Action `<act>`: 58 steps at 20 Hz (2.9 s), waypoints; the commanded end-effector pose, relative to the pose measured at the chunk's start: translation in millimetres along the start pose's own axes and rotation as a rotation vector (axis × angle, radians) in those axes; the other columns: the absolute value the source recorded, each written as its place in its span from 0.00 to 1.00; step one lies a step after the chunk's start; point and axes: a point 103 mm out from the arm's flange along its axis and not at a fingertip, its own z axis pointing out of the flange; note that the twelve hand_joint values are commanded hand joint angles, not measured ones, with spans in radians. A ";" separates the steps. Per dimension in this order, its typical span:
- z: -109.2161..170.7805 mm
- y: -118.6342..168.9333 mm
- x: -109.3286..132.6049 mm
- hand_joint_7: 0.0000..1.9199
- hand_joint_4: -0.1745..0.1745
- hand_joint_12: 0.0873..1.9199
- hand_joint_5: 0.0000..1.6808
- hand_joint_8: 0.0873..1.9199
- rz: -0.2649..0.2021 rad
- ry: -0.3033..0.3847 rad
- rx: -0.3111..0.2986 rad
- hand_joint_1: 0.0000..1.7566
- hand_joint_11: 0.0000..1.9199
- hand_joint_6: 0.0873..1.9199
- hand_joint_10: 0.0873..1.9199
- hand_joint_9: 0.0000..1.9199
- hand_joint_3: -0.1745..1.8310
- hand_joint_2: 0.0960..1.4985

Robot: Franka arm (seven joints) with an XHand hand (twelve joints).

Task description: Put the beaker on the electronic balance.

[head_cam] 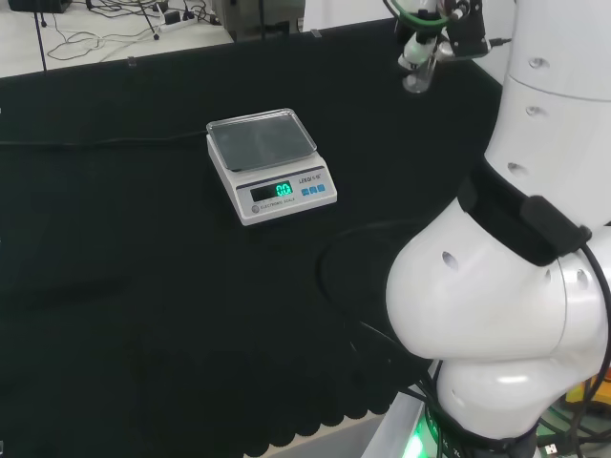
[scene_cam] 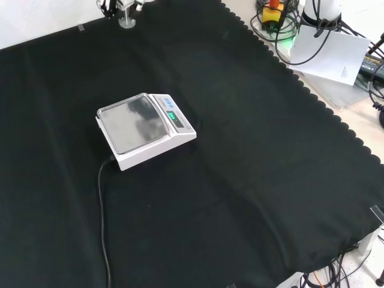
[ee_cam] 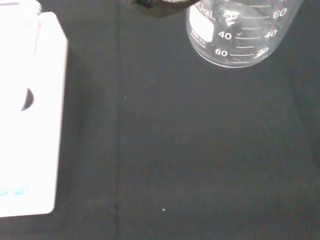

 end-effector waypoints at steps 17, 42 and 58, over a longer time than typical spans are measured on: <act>-16.1 56.6 66.1 0.42 0.00 0.38 0.51 0.44 -0.219 -0.005 -0.101 0.64 0.57 0.61 0.36 0.55 0.09 0.78; 28.2 153.1 153.1 0.43 0.00 0.38 0.51 0.43 -0.453 -0.005 0.038 0.65 0.57 0.60 0.36 0.56 0.09 0.77; 56.3 142.3 158.0 0.44 0.00 0.38 0.51 0.42 -0.490 -0.002 0.047 0.65 0.57 0.60 0.36 0.56 0.09 0.77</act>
